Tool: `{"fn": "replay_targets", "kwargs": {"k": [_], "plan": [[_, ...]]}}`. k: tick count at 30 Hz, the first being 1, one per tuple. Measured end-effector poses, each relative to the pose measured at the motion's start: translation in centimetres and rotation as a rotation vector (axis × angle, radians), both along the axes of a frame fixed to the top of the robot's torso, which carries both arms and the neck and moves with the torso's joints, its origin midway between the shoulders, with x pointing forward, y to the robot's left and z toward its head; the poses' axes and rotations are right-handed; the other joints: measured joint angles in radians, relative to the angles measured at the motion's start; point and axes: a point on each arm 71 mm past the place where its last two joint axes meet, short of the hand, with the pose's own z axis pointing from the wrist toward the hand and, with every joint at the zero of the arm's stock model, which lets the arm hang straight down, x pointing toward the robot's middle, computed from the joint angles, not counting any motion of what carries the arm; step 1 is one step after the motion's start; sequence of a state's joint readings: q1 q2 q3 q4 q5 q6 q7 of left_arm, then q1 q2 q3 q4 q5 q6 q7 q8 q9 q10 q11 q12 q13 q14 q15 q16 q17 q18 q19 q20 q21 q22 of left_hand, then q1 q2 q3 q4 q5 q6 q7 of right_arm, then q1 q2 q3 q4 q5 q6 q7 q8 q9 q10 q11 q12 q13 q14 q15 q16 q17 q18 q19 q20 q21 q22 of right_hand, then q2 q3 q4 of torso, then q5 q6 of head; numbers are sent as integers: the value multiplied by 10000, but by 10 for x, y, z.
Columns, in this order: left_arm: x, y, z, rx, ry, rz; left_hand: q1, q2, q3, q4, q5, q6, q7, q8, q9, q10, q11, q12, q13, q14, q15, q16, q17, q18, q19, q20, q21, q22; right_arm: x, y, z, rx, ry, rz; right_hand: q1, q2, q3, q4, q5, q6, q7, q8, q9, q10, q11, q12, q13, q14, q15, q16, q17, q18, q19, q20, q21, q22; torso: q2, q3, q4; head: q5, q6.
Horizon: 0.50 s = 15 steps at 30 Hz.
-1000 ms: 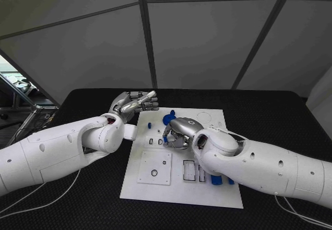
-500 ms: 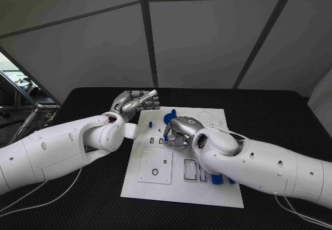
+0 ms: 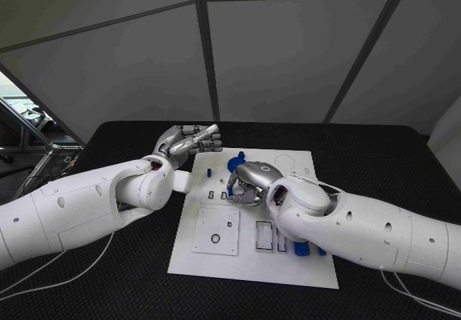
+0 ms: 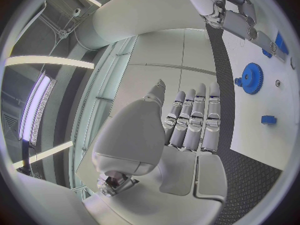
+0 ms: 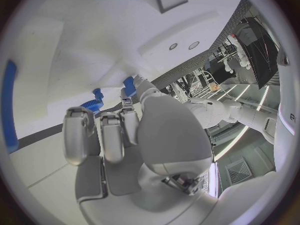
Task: Assemble the parts on the task board
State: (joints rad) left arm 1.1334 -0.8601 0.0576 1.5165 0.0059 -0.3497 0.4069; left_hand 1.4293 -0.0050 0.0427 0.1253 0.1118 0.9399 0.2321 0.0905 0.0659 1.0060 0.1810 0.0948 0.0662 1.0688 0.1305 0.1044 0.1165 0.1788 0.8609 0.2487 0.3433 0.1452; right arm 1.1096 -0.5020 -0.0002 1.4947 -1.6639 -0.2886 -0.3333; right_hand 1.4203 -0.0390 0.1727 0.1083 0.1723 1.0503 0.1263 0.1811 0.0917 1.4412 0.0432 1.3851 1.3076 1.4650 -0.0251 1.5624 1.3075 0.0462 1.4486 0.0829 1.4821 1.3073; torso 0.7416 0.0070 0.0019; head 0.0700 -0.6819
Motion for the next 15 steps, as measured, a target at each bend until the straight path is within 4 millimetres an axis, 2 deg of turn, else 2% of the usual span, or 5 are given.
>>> {"fn": "replay_targets", "kwargs": {"k": [15], "plan": [[0, 0, 0, 1, 1, 1, 0, 0, 0, 0, 0, 0, 0, 0, 0, 0, 0, 0, 0, 0, 0, 1, 8, 0, 0, 0, 0, 1, -1, 2, -1, -84, 143, 59, -139, -66, -14, 14, 0, -85, 61, -78, -23, -68, 69, -83, 0, 0, 0, 0, -1, 0, -49, 49, -38, 0, -4, 0, 0, 12, -36]]}}
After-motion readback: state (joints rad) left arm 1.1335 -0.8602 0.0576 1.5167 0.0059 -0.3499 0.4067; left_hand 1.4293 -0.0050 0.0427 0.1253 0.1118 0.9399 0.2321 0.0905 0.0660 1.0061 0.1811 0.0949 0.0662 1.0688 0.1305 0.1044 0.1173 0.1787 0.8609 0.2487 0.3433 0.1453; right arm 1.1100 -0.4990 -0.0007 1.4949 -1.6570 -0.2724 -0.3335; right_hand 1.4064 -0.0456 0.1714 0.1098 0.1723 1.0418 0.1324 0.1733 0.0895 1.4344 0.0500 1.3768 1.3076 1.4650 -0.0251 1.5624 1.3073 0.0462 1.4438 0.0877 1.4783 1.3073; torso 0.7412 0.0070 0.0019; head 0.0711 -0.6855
